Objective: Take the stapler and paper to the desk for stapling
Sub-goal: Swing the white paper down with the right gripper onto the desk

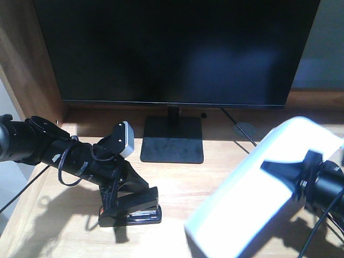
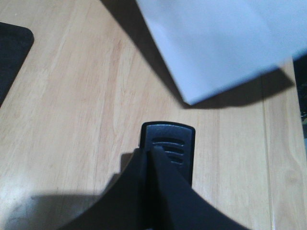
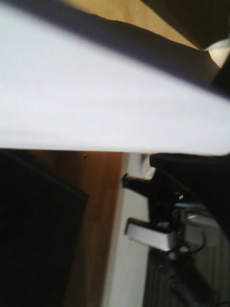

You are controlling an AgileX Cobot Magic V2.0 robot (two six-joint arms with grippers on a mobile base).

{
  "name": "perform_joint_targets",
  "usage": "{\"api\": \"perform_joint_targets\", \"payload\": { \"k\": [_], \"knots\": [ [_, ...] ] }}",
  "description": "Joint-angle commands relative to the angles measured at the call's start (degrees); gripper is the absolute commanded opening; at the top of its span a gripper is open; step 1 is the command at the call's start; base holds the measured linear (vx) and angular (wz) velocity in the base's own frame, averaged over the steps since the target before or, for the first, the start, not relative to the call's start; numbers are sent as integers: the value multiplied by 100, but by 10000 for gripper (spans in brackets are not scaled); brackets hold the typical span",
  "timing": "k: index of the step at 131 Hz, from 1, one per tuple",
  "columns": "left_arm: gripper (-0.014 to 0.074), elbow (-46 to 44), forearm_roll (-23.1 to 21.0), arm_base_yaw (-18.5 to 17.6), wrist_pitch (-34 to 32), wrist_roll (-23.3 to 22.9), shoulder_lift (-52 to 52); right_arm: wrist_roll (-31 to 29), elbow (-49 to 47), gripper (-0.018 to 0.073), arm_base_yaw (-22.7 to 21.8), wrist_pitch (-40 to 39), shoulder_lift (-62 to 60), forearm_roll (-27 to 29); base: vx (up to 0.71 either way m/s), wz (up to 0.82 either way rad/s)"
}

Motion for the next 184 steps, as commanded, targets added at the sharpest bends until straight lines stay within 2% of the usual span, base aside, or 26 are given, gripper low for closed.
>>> {"api": "perform_joint_targets", "payload": {
  "k": [1, 22, 58, 69, 89, 96, 108, 120, 149, 184],
  "knots": [
    [-6, -117, -299, -45, 202, 7, -226, -55, -140, 0, -37, -1103, 28, -664, 0, 0],
    [-6, -117, -299, -45, 202, 7, -226, -46, -140, 0, -31, -1103, 52, -1659, 0, 0],
    [-6, -117, -299, -45, 202, 7, -226, -18, -140, 0, -31, -1103, 52, -2248, 0, 0],
    [-6, -117, -299, -45, 202, 7, -226, -29, -133, 0, 3, -1103, 52, -2243, 0, 0],
    [-6, -117, -299, -45, 202, 7, -226, -413, -133, 0, 630, -1011, 52, -2180, 0, 0],
    [-6, -117, -299, -45, 202, 7, -226, -439, -169, 0, 901, -669, 52, -2121, 0, 0],
    [-6, -117, -299, -45, 202, 7, -226, -439, -182, 0, 1101, -155, 52, -1828, 0, 0],
    [-6, -117, -299, -45, 202, 7, -226, -525, -182, 0, 1116, 41, 52, -1587, 0, 0],
    [-6, -117, -299, -45, 202, 7, -226, -706, -182, 0, 1116, 246, 285, -1628, 0, 0],
    [-6, -117, -299, -45, 202, 7, -226, -1543, -182, 0, 1116, 256, 1015, -1113, 0, 0]
  ]
}}
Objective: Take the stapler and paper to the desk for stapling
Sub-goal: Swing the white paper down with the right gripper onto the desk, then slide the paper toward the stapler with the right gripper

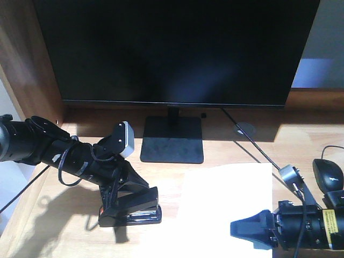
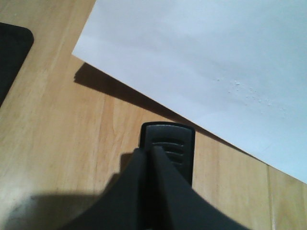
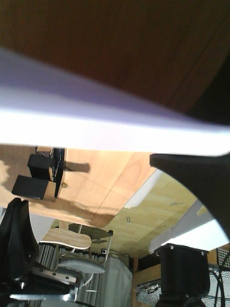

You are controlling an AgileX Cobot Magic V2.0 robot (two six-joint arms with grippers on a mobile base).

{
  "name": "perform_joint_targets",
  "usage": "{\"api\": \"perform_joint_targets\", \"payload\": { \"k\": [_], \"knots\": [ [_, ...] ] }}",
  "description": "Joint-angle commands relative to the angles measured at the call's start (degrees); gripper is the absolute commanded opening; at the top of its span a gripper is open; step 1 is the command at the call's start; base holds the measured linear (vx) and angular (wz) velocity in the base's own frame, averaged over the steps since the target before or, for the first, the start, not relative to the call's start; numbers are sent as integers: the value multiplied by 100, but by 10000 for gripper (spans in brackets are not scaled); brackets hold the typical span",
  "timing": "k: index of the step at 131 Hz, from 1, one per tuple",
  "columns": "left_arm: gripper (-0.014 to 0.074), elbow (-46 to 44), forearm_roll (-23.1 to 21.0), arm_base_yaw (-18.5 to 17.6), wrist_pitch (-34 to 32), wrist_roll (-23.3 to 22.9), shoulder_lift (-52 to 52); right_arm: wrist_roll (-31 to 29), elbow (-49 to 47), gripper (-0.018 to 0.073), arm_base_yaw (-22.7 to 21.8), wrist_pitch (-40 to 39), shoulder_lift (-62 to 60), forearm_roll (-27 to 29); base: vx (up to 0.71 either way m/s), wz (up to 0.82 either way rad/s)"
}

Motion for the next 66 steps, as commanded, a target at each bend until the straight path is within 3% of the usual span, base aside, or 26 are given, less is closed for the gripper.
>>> {"api": "perform_joint_targets", "payload": {
  "k": [1, 32, 66],
  "knots": [
    [-6, -117, -299, -45, 202, 7, -226, -410, -99, 0, 7, -287, 80, 420, 0, 0],
    [-6, -117, -299, -45, 202, 7, -226, -1149, -99, 0, 7, -481, 231, 862, 0, 0],
    [-6, -117, -299, -45, 202, 7, -226, -1512, -192, 0, 7, -962, 231, 1095, 0, 0]
  ]
}}
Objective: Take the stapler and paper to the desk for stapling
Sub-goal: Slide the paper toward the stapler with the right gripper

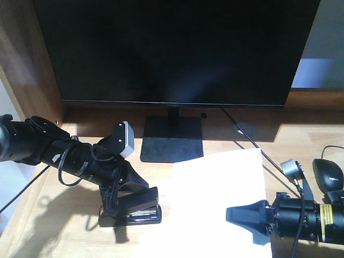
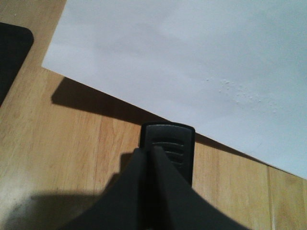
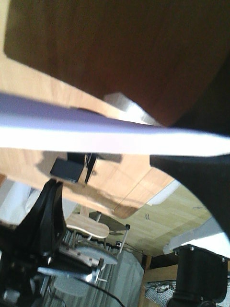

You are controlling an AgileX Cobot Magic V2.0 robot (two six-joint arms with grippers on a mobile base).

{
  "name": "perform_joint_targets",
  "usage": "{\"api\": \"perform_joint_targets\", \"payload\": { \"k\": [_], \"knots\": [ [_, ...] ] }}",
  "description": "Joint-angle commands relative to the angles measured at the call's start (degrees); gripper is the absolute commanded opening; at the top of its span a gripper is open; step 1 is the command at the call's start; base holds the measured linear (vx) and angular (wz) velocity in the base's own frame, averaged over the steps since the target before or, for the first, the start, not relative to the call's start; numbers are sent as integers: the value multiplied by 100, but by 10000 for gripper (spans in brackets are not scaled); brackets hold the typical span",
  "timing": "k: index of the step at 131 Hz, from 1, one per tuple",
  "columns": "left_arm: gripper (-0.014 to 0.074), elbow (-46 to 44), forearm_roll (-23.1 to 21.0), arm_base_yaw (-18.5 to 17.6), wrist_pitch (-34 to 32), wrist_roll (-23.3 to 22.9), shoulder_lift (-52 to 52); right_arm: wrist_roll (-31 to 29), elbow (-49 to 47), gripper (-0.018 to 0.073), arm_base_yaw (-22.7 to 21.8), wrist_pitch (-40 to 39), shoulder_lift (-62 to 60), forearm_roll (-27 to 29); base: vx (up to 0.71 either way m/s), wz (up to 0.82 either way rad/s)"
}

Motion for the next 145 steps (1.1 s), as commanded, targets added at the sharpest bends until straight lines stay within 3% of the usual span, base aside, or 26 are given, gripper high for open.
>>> {"api": "perform_joint_targets", "payload": {
  "k": [1, 22, 62, 113, 145],
  "knots": [
    [-6, -117, -299, -45, 202, 7, -226, -162, -169, 0, 7, -537, -130, 237, 0, 0],
    [-6, -117, -299, -45, 202, 7, -226, -70, -330, 0, 108, -502, -130, 270, 0, 0],
    [-6, -117, -299, -45, 202, 7, -226, 148, -796, 0, 1081, 112, 233, 978, 0, 0],
    [-6, -117, -299, -45, 202, 7, -226, 13, -876, 0, 1134, 353, 961, 1314, 0, 0],
    [-6, -117, -299, -45, 202, 7, -226, -48, -876, 0, 1139, 110, 1332, 2066, 0, 0]
  ]
}}
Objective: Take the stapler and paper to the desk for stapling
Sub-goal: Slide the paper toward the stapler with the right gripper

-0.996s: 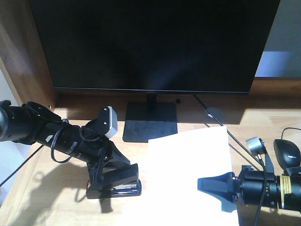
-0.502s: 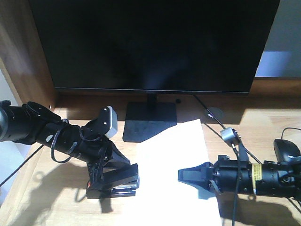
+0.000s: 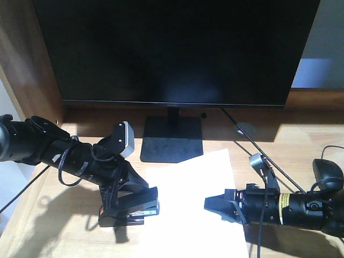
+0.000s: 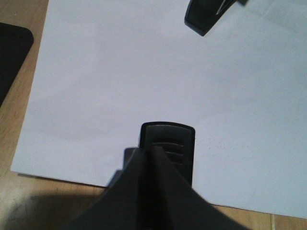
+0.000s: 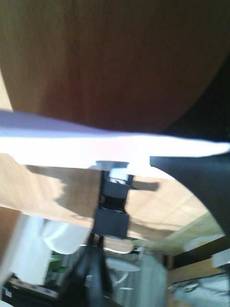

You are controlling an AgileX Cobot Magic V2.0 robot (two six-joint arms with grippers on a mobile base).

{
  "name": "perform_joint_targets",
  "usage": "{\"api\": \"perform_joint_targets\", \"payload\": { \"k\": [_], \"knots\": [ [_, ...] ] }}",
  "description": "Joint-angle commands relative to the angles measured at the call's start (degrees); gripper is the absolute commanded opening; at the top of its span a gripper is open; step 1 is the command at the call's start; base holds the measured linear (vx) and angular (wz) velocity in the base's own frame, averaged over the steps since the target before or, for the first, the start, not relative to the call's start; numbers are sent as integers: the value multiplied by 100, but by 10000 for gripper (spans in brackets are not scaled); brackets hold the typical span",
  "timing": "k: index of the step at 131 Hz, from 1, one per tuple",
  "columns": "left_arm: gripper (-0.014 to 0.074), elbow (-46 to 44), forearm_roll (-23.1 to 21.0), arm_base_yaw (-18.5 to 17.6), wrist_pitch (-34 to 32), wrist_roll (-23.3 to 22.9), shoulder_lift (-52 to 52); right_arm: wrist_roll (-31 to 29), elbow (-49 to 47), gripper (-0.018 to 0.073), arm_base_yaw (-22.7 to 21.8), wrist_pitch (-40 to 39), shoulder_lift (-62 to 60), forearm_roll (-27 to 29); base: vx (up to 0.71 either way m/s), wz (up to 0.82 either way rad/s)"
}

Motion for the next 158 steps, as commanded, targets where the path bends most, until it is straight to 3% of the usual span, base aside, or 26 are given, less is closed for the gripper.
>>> {"api": "perform_joint_targets", "payload": {
  "k": [1, 46, 158],
  "knots": [
    [-6, -117, -299, -45, 202, 7, -226, -118, -99, 0, 6, -548, -47, 510, 0, 0],
    [-6, -117, -299, -45, 202, 7, -226, -403, -99, 0, 532, -930, 463, 1403, 0, 0],
    [-6, -117, -299, -45, 202, 7, -226, -403, -99, 0, 520, -1013, 542, 1414, 0, 0]
  ]
}}
